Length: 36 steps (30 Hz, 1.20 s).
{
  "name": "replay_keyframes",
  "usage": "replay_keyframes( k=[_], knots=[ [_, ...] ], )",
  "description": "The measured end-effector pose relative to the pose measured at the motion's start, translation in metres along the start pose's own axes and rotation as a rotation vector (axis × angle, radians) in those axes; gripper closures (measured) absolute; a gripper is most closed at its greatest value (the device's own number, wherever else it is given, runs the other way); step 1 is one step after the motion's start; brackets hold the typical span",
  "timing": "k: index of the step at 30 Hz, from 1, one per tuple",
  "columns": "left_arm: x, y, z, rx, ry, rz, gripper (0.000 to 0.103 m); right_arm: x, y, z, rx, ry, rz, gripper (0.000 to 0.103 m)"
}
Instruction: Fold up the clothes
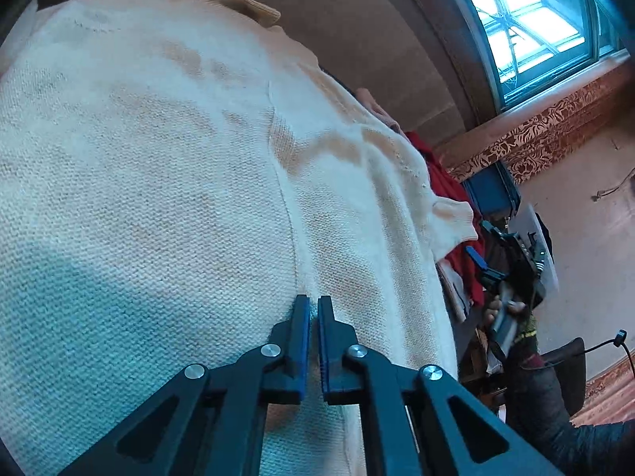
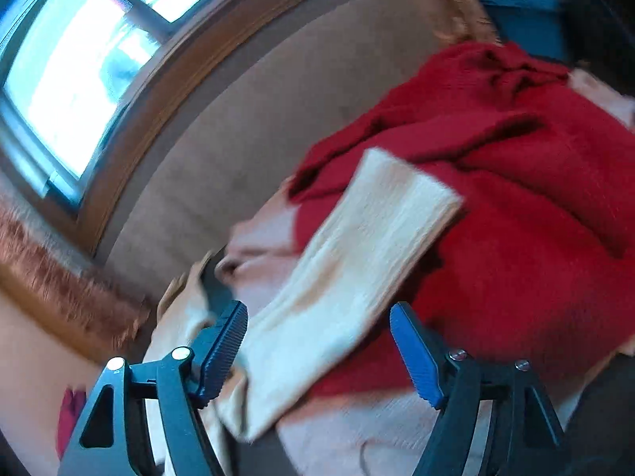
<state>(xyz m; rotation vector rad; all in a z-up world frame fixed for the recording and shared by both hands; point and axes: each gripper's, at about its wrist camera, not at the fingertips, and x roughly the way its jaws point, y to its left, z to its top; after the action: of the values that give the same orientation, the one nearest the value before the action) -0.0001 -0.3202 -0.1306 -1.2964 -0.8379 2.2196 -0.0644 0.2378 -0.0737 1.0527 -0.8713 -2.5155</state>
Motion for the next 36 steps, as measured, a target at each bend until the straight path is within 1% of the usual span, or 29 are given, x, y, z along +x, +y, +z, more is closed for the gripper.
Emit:
replay_keyframes(
  k=[3,5,6,8,9,10,12,14,15,17,19,22,24,26,29,31,33,34,36],
  knots=[
    [0.002,-0.001,-0.001,0.005,-0.003,-0.001,0.100,0.004,-0.013,0.008,0.054,-0.053,-0.002,0.028],
    [0.000,-0.001,-0.001,0.002,-0.003,-0.003,0.100,0.009,-0.018,0.010,0.096,-0.070,0.012,0.028],
    [0.000,-0.001,-0.001,0.001,-0.005,-0.004,0.100,0.014,-0.021,0.011,0.114,-0.064,0.021,0.031],
    [-0.001,-0.001,-0.002,-0.001,-0.008,-0.005,0.100,0.026,-0.020,0.013,0.110,-0.024,0.013,0.058],
    [0.000,-0.002,-0.002,-0.002,-0.011,-0.005,0.100,0.032,-0.018,0.013,0.103,0.000,0.006,0.085],
    [0.000,-0.001,-0.002,-0.006,-0.012,-0.006,0.100,0.036,-0.016,0.013,0.086,0.018,-0.012,0.097],
    [0.000,-0.001,-0.002,-0.013,-0.015,-0.008,0.100,0.042,-0.008,0.013,0.037,0.042,-0.057,0.097],
    [0.001,-0.002,-0.002,-0.014,-0.014,-0.004,0.100,0.042,0.000,0.020,0.005,0.051,-0.062,0.097],
    [0.001,-0.003,-0.002,-0.011,-0.012,-0.003,0.100,0.037,0.005,0.028,-0.004,0.040,-0.053,0.097],
    [0.002,-0.003,-0.002,-0.015,-0.008,-0.005,0.100,0.022,0.016,0.050,-0.025,-0.001,-0.031,0.097],
    [0.003,-0.004,-0.003,-0.023,-0.004,-0.005,0.100,0.005,0.029,0.075,-0.056,-0.053,-0.028,0.097],
    [0.004,-0.008,-0.004,-0.029,0.001,0.000,0.100,-0.029,0.045,0.114,-0.096,-0.153,-0.040,0.097],
    [0.005,-0.012,-0.007,-0.031,0.008,0.004,0.100,-0.051,0.051,0.135,-0.115,-0.216,-0.073,0.097],
    [0.006,-0.017,-0.011,-0.020,0.013,0.013,0.102,-0.073,0.048,0.147,-0.120,-0.262,-0.121,0.097],
    [0.007,-0.023,-0.015,-0.015,0.067,-0.002,0.102,-0.084,0.036,0.157,-0.128,-0.292,-0.219,0.097],
    [0.007,-0.028,-0.020,0.002,0.116,-0.008,0.102,-0.084,0.018,0.162,-0.137,-0.262,-0.297,0.097],
    [0.005,-0.031,-0.027,0.017,0.140,0.004,0.102,-0.080,0.001,0.166,-0.129,-0.230,-0.354,0.097],
    [0.004,-0.030,-0.027,0.004,0.145,0.004,0.102,-0.083,-0.008,0.167,-0.107,-0.233,-0.349,0.097],
    [0.002,-0.028,-0.028,-0.018,0.154,0.005,0.101,-0.099,-0.023,0.168,-0.047,-0.264,-0.302,0.097]
  ],
)
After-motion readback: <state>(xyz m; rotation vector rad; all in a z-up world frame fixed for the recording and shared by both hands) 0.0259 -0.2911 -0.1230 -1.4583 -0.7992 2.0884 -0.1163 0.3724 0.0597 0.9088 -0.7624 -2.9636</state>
